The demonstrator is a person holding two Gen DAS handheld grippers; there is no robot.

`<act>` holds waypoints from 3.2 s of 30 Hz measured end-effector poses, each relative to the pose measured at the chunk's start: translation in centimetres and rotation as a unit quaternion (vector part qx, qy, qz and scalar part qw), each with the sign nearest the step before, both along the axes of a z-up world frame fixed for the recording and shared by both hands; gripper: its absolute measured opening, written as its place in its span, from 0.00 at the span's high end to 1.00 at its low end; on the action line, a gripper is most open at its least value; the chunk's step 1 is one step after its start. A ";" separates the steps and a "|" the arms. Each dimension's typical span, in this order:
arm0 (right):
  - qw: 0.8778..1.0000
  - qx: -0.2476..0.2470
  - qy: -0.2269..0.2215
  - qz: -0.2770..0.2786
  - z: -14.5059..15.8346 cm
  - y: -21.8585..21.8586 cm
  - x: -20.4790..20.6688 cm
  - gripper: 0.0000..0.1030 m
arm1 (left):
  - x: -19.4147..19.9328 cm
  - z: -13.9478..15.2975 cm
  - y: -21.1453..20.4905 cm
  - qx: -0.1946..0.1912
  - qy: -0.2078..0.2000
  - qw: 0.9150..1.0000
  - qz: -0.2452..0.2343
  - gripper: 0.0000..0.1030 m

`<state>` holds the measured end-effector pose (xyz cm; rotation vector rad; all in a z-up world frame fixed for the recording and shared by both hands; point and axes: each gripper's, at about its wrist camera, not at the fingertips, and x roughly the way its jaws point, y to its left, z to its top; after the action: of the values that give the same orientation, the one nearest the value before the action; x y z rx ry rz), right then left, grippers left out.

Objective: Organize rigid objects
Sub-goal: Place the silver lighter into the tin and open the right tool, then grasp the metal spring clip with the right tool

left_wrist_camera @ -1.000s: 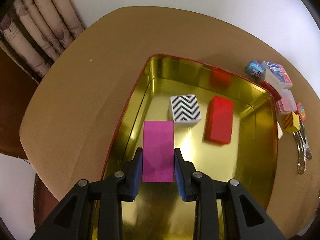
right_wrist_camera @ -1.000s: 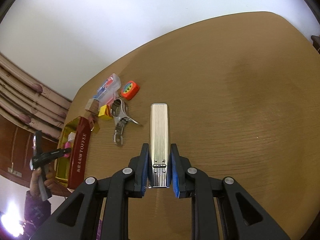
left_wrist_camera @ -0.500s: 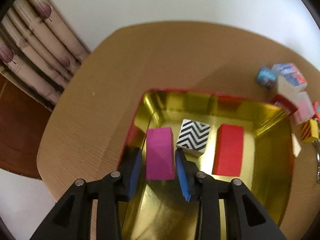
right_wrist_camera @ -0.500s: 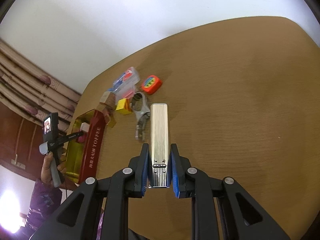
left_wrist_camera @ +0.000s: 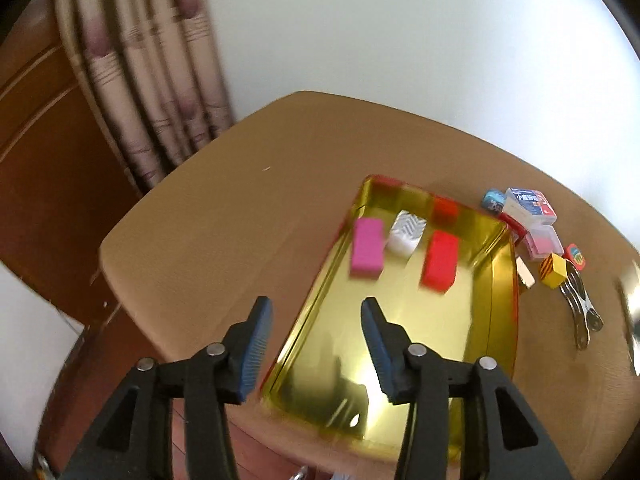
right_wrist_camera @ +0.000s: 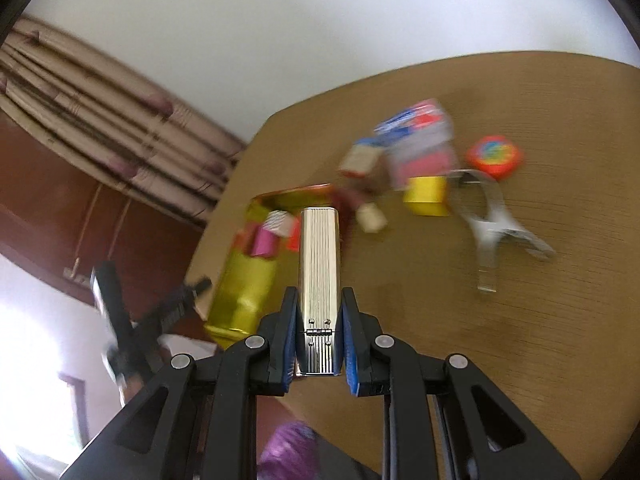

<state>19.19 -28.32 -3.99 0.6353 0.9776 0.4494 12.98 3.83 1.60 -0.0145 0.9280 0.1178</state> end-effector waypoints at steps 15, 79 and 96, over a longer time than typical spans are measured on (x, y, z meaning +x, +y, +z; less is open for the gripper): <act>0.996 -0.063 0.066 0.018 -4.6 11.9 10.5 0.82 | -3.5 -2.6 2.2 -0.029 -0.001 1.000 -0.007 0.47; 0.919 -0.386 0.070 -0.038 -9.4 -10.8 1.8 0.71 | -4.1 -0.2 -4.2 -0.023 -0.023 0.993 -0.112 0.47; 0.944 -0.315 0.043 -0.086 -9.9 -17.6 -3.4 0.70 | 8.0 -2.1 -26.1 0.003 0.100 0.959 -0.266 0.46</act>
<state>15.83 -45.93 -13.92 0.1553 1.0673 -0.0581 20.98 -22.25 -0.48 0.2557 1.1038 -0.3843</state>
